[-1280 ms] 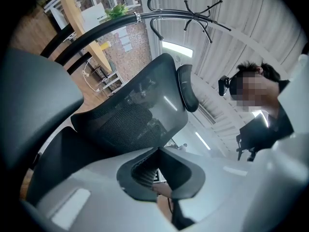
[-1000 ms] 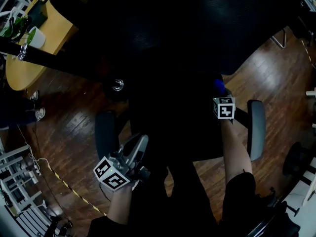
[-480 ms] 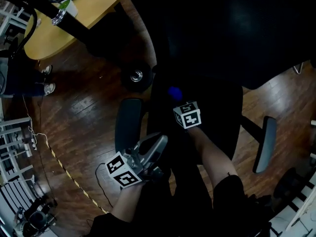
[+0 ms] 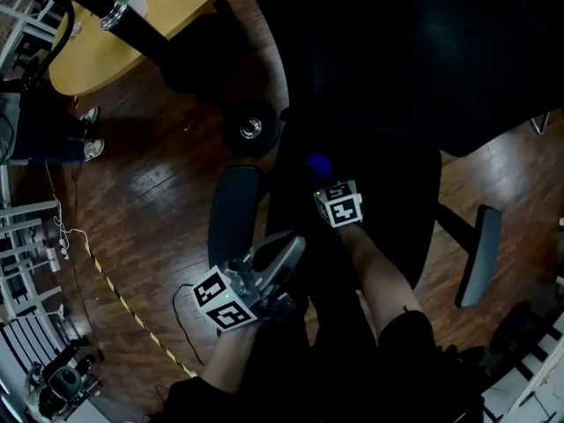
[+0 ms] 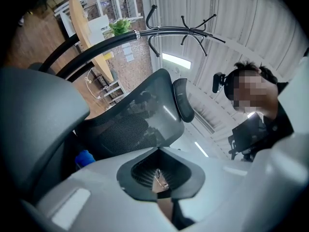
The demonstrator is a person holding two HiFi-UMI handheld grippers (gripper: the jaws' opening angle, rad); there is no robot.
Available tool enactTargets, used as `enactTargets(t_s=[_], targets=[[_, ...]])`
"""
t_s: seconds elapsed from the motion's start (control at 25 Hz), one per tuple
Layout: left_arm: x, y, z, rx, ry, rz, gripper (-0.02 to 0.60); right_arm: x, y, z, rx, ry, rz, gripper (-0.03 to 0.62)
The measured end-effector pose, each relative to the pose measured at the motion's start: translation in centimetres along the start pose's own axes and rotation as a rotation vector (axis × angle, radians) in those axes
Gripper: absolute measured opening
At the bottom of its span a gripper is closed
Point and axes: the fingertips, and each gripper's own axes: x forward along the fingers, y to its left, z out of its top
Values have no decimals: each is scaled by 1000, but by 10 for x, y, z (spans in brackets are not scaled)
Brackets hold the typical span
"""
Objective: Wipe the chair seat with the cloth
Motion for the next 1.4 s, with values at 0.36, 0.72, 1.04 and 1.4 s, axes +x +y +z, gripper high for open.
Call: enactTargets(t_s=[0.36,0.72,1.04,1.4], targets=[[11,3,-8,36,45,28,-8,-111,-138,-65,107,57,-278,37],[26,-1,-16,68,68,32,-8,-208,-230,-112,178,48,-454,38],[19,-5,-15,96,50,41,-8,-215,-231,-112,166,59,-453,37],[-5,-2,14,95,-49,62,-8,-87,-58,-18,59,-51,-53,37]])
